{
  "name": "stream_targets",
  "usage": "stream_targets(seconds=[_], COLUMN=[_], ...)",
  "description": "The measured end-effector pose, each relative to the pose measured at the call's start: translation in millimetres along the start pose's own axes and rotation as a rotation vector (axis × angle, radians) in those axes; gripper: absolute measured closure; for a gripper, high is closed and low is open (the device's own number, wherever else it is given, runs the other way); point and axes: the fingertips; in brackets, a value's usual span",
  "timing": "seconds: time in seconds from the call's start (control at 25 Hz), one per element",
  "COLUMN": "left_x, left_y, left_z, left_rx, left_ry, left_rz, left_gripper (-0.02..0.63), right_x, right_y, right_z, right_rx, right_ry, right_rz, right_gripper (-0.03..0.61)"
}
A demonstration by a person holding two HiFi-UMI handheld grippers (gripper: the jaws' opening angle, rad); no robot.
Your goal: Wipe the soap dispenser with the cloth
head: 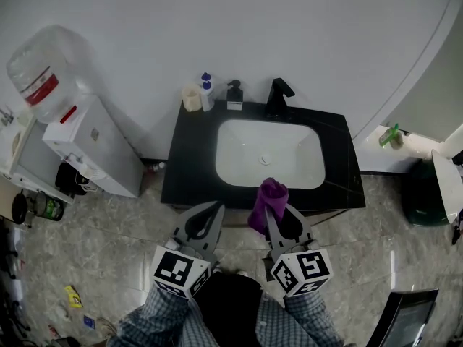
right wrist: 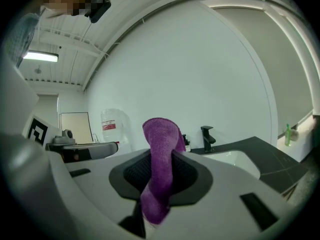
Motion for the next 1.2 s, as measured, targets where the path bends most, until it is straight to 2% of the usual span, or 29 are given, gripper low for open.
stream_targets(seconds=[0.4, 1.2], left_x=[0, 2], left_y=[-1, 4], left_z=[-9, -4], left_rx=[0.004, 0.015], left_ry=[-0.004, -0.002], left_rz=[0.002, 0.004], left_gripper=[0.603, 0.603], right_x=[7, 14], right_y=[14, 15], right_z=[-14, -10], right_rx=[-0.027, -0.034], right_ry=[-0.009, -0.019], right_rz=[-0.023, -0.049], right_gripper=[0.491, 0.491])
Point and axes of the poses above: the fingertips, and each gripper's own axes: y forward along the fingers, z to its right, x out of its underside, and after that the axes turned 8 degrees about z, right-handed
